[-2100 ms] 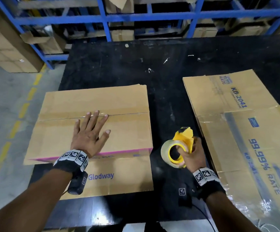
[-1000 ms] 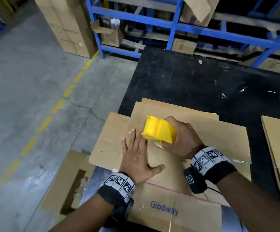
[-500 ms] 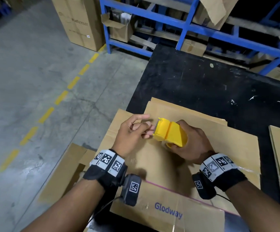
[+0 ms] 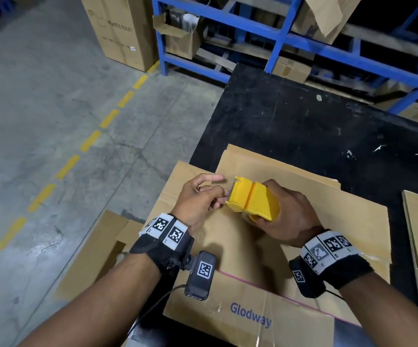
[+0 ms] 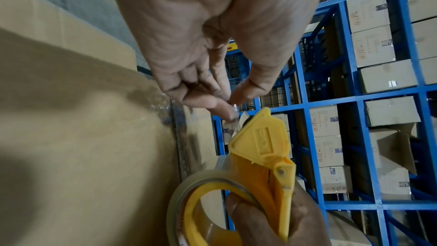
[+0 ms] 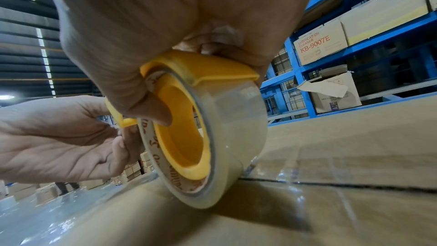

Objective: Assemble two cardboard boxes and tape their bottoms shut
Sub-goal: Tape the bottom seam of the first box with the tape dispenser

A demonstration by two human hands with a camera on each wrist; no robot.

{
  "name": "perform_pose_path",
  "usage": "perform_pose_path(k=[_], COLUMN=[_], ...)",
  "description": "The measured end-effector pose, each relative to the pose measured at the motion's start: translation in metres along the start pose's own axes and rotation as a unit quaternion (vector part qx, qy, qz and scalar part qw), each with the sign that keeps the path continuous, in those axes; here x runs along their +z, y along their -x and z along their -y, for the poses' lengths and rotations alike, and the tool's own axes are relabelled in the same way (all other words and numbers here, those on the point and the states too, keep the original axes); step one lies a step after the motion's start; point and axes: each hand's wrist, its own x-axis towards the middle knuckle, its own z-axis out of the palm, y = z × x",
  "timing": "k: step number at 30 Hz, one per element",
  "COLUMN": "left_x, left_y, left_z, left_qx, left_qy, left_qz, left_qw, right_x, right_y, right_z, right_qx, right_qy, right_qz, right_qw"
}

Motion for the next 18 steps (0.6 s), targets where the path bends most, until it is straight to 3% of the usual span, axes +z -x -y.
perform_pose_path(k=[7, 11, 18], left_x=[-0.007, -0.014, -0.026], left_y=[-0.009, -0.019, -0.035], left_z=[-0.002, -0.01, -0.008], left_qx=[0.024, 0.062, 0.106], left_qy=[-0.034, -0.099, -0.174], left_qz=[0.001, -0.015, 0.013], left_qw=[0.999, 0.993, 0.979], right_x=[-0.009, -0.016, -0.01], right_y=[-0.006, -0.008, -0.026], right_z=[0.006, 0.005, -0.005], right_qx=[-0.02, -0.083, -0.148], right_qy=[-0.007, -0.036, -0.016], right_qz=[0.013, 0.02, 0.02], right_qw=[1.0, 0.996, 0.989])
